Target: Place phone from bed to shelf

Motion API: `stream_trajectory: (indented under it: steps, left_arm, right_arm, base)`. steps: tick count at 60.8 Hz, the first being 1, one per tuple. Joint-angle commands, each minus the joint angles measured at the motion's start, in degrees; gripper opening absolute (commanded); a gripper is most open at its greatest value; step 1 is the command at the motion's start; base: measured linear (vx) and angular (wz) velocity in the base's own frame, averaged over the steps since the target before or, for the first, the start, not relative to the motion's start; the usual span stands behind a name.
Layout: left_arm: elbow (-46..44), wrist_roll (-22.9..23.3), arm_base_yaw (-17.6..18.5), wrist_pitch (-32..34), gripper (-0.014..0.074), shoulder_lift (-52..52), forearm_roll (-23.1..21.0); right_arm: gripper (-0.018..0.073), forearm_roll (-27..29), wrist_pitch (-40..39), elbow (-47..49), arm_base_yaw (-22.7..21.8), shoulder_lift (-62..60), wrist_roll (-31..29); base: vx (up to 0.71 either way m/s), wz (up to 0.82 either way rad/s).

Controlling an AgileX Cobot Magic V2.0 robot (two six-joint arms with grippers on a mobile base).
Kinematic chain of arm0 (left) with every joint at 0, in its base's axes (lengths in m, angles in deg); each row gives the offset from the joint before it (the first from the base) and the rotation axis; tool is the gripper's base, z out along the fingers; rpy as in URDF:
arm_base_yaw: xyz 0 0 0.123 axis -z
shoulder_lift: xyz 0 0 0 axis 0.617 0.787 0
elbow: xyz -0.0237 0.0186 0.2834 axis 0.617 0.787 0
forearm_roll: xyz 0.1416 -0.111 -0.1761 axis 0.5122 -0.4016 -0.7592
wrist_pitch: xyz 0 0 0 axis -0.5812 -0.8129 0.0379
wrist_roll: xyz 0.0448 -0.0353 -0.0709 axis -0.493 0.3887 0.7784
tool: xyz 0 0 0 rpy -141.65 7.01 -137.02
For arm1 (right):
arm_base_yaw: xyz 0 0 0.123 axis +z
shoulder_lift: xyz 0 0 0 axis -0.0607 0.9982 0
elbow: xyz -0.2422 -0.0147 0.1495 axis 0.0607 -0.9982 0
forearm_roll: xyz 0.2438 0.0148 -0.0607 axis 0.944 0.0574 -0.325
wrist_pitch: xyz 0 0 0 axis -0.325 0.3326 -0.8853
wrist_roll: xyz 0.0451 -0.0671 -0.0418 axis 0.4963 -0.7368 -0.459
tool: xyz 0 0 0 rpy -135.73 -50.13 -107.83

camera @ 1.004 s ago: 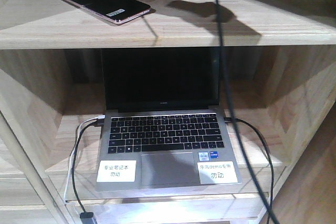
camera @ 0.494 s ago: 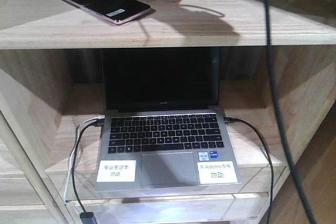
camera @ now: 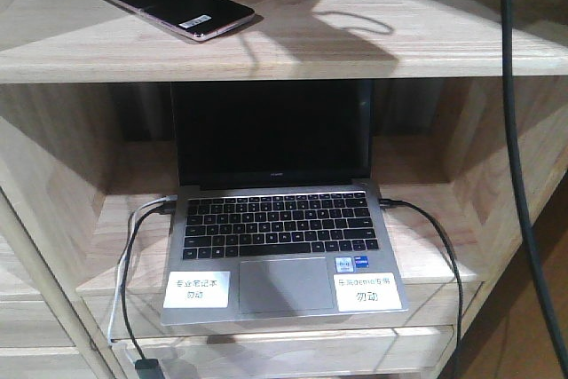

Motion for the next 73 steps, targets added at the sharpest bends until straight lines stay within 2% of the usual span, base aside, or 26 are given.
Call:
stream_trajectory:
  steps: [1, 9, 21, 51, 73]
  left_arm:
    - [-1.5, 0.2, 0.0, 4.0, 0.0001, -0.6, -0.3]
    - [-1.5, 0.2, 0.0, 4.0, 0.0001, -0.6, -0.3]
    - [-1.5, 0.2, 0.0, 4.0, 0.0001, -0.6, -0.3]
    - [-1.5, 0.2, 0.0, 4.0, 0.0001, -0.6, -0.3]
    - [-1.5, 0.2, 0.0, 4.0, 0.0001, -0.6, -0.3]
  right_arm:
    - [-0.0003, 2.3, -12.2, -8.6, 0.0, -6.2, -4.0]
    - [-0.0003, 5.7, -22.7, -24.6, 0.0, -14.2, -8.9]
    - [-0.0003, 9.3, -30.4, -43.3, 0.0, -26.6, -13.0]
    - [-0.0003, 9.3, -32.6, -73.3, -0.1, -59.0, -12.8]
    - [-0.0003, 9.3, -32.5, -91.9, -0.1, -83.2, -9.6]
  base:
    - [0.00, 0.00]
    - [0.00, 0.00]
    - [0.00, 0.00]
    - [0.00, 0.00]
    - [0.00, 0.00]
